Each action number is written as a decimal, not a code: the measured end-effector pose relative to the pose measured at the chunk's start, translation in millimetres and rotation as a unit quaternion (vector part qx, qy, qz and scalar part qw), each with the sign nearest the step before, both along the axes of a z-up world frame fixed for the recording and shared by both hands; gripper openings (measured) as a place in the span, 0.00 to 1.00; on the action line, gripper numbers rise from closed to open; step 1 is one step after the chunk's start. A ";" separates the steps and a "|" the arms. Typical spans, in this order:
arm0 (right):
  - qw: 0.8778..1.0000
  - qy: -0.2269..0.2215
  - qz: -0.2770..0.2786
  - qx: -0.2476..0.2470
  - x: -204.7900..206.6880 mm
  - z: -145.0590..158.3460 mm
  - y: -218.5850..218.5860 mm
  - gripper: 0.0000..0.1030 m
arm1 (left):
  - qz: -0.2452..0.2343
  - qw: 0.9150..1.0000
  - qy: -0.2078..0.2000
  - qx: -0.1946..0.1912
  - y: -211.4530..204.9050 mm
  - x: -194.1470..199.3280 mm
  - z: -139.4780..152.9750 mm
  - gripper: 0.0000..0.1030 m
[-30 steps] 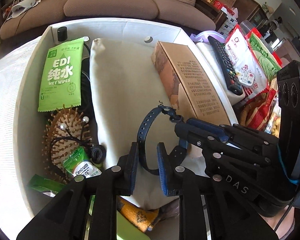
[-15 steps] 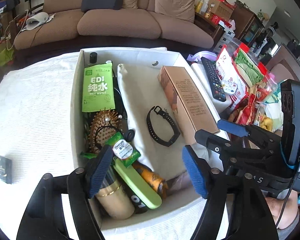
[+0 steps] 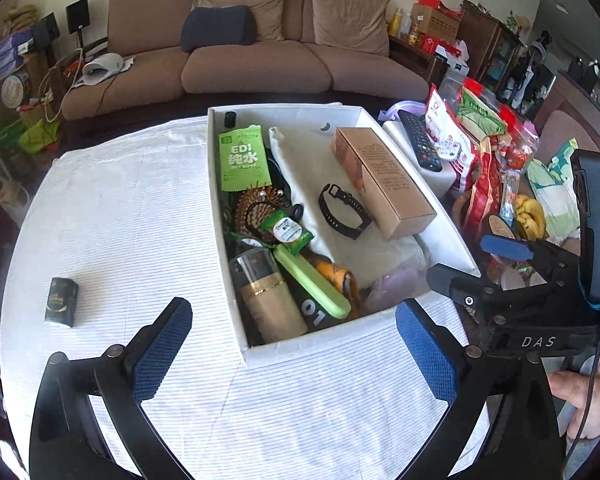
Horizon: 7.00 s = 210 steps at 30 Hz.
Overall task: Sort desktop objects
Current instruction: 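Withdraw the left gripper from the box toward the black tissue packet, then close the left gripper on the black Carefree tissue packet, then carry the tissue packet into the white box and open the left gripper, then withdraw the left gripper from the white box back over the table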
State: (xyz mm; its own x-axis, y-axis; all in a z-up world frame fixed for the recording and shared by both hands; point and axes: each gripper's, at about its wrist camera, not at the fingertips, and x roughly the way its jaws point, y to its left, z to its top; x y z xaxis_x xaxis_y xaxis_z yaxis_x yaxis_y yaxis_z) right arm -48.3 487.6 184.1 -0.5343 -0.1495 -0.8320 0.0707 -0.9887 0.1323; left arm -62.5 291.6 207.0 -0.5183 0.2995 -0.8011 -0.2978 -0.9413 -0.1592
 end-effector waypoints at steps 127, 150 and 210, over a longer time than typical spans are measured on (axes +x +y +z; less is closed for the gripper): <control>0.969 -0.092 -0.056 -0.222 -31.7 -102.0 99.0 0.28 | -0.259 0.957 -0.026 -0.128 149.3 -63.7 -102.0 0.79; 0.996 -0.074 -0.019 -0.039 -43.2 -96.8 37.7 0.32 | -0.136 0.990 -0.040 0.023 55.0 -25.1 -78.5 0.90; 0.998 0.038 -0.021 0.041 129.4 -65.3 -55.7 1.00 | 0.041 0.999 0.025 -0.017 -47.3 117.6 -100.7 1.00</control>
